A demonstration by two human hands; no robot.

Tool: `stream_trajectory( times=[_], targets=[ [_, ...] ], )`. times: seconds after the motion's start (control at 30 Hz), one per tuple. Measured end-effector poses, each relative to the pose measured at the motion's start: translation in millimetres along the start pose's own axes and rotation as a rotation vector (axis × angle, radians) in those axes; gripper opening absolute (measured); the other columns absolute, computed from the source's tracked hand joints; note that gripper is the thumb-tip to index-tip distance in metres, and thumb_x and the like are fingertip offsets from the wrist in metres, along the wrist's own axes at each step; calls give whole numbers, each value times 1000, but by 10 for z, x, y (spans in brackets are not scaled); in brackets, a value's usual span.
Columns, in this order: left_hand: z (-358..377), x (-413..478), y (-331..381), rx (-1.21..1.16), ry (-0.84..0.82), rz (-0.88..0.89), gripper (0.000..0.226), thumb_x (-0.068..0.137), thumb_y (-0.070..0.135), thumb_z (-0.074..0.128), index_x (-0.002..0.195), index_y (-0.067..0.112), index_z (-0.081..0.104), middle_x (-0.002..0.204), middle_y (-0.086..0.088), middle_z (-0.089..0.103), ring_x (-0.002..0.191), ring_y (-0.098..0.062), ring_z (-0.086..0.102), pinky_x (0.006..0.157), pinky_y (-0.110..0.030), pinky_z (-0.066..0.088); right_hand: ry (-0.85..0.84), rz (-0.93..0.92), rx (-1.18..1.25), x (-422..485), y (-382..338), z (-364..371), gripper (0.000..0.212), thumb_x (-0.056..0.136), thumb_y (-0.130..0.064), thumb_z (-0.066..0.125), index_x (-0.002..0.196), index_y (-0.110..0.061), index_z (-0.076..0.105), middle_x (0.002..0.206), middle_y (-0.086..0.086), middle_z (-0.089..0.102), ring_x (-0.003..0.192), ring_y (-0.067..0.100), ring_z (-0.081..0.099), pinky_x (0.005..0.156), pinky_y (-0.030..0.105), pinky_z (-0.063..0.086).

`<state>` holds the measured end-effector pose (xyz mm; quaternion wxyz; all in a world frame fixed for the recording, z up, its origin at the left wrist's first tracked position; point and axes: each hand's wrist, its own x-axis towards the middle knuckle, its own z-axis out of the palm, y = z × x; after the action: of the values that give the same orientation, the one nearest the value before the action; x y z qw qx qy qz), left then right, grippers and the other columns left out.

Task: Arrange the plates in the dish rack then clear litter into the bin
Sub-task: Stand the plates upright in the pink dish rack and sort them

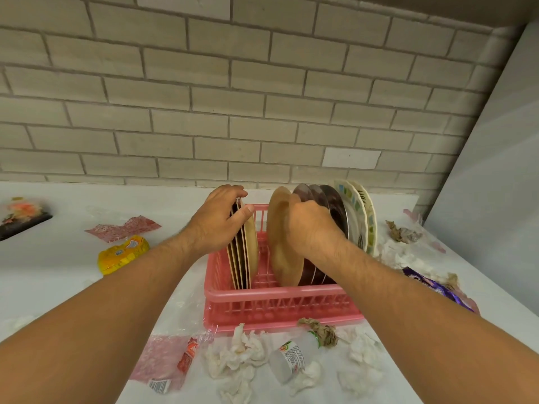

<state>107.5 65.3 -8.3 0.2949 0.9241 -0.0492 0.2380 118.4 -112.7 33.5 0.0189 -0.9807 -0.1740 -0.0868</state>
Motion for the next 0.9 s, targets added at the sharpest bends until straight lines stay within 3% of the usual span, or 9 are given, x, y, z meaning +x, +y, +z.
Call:
stream_trajectory(
  times=[0.17, 0.33, 0.53, 0.7, 0.9],
  targets=[
    [-1, 3, 18, 15, -2, 0, 43, 98, 39, 45, 136, 18, 46, 141, 0, 46, 134, -15, 35, 111, -37, 32, 53, -20, 5, -33, 13, -64, 40, 94, -4, 50, 132, -2, 37, 109, 19, 61, 88, 28, 61, 67, 36, 48],
    [1, 7, 17, 16, -5, 6, 43, 98, 39, 45, 136, 17, 46, 141, 0, 45, 134, -15, 34, 111, -36, 31, 138, 12, -28, 7, 18, -191, 63, 90, 0, 58, 143, -5, 24, 105, 16, 62, 88, 29, 62, 60, 32, 44],
    [-5, 9, -16, 12, -8, 6, 44, 98, 40, 44, 136, 17, 46, 141, 0, 46, 134, -14, 34, 110, -33, 30, 24, 0, -20, -66, -19, -37, 52, 91, 1, 55, 138, 0, 33, 105, 15, 65, 91, 28, 66, 66, 32, 52],
    [7, 15, -6, 26, -4, 13, 43, 98, 39, 44, 136, 17, 46, 142, 1, 44, 135, -14, 33, 109, -31, 28, -63, 59, 60, -55, 0, -60, 51, 88, 1, 59, 134, -1, 39, 109, 14, 62, 95, 29, 64, 64, 30, 48],
    [7, 15, 9, 21, 1, 9, 44, 98, 40, 44, 136, 18, 45, 143, 1, 44, 135, -13, 33, 110, -31, 28, -94, 31, 15, -66, 67, -143, 48, 87, -1, 61, 132, -6, 44, 105, 9, 61, 93, 27, 62, 74, 36, 52]
  ],
)
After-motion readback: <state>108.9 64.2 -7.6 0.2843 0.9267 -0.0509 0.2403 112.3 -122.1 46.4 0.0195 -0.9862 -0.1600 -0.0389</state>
